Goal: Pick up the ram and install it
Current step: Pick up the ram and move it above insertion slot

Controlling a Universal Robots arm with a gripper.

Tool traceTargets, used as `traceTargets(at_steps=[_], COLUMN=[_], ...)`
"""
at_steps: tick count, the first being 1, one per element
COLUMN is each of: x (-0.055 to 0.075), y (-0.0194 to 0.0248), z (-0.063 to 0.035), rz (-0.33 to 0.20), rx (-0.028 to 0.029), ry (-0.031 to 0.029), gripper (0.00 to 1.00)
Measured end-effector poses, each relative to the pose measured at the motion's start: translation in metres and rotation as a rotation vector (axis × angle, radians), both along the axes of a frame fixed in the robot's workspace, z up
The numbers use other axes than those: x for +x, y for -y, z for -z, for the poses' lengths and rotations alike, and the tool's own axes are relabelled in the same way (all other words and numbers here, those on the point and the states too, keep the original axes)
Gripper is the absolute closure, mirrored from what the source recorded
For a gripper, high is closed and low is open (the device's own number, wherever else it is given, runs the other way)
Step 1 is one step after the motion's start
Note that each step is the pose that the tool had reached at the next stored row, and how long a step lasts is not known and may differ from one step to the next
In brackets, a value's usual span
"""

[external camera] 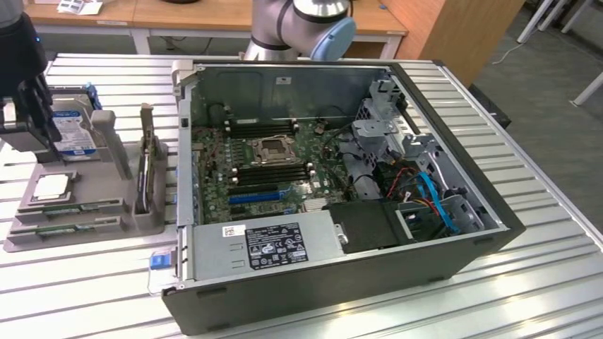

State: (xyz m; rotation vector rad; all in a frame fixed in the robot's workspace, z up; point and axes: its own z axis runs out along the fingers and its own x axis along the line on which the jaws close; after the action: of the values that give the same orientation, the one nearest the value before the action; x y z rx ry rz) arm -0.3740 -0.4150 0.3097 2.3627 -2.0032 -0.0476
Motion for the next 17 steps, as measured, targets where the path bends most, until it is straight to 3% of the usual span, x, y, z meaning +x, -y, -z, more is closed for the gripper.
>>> traceTargets(at_steps=[2, 9, 12, 17], x=[0.000, 0.000, 0.000, 0.000], y=[0.0039, 0.0097, 0.0158, 0.0222], z=[0.0002, 0.0017, 0.0031, 0.0119], rz=[0.007, 0.059, 0.067, 0.076], rx=[0.0000, 0.0000, 0.0000, 0.0000], ry=[-0.0001, 0.0000, -0.0019, -0.0022], gripper=[0.56, 0.56, 0.56, 0.56])
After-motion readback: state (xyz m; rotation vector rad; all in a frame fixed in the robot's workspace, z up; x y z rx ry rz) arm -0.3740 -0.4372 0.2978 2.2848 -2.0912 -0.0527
